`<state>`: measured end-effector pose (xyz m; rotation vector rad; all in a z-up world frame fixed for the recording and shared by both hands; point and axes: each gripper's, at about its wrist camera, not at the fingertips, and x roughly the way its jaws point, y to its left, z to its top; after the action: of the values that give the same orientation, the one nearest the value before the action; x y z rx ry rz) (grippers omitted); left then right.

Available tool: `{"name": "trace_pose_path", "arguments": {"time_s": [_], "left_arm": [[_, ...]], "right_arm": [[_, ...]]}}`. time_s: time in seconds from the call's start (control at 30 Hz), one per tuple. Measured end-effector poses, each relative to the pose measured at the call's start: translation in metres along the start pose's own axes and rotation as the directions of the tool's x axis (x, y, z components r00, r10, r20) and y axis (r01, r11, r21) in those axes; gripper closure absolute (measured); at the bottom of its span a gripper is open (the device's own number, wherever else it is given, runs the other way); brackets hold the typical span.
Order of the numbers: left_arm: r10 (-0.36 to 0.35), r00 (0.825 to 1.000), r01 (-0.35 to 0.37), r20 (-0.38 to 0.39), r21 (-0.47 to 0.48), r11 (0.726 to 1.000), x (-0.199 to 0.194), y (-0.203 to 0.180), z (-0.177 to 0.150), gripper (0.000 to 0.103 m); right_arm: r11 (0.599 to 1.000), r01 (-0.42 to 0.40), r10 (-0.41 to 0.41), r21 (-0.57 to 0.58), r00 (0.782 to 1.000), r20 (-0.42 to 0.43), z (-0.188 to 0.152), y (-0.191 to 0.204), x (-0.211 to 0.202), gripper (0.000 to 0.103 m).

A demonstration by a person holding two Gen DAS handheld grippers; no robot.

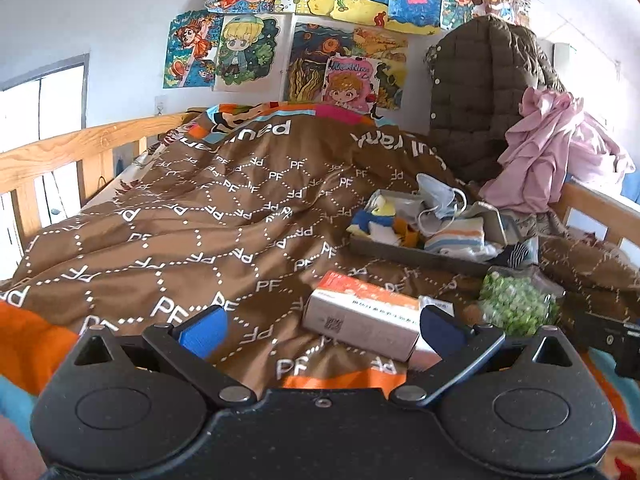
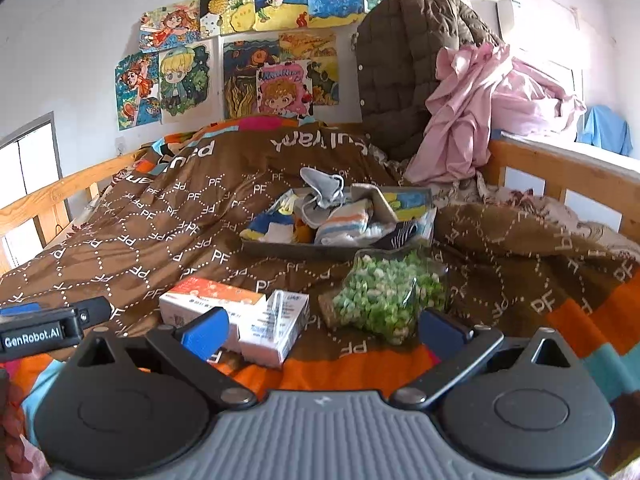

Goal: Organize soft objects

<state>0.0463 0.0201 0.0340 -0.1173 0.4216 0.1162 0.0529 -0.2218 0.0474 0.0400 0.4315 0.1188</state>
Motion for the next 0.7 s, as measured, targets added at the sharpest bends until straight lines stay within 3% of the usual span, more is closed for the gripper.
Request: {"name": "trace_pose_path", "arguments": {"time_s": [0.23,0.7], "left_arm": [[0.031,1.0,-0.031,0.001,0.006,1.0,-0.006,0.001,-0.007,0.001],[0.065,0.998,-0.064,-0.024,0.034,0.997,0.003,-0.007,-0.01,0.001]], "right_arm": [[1.0,0.016,-0.015,-0.013,1.0,0.016,-0.003,0.003,-0.006,0.0],[0.998,0.053,-0.051,0.03,0.996,-0.074,-0.007,-0.004,0.017,0.0]]}}
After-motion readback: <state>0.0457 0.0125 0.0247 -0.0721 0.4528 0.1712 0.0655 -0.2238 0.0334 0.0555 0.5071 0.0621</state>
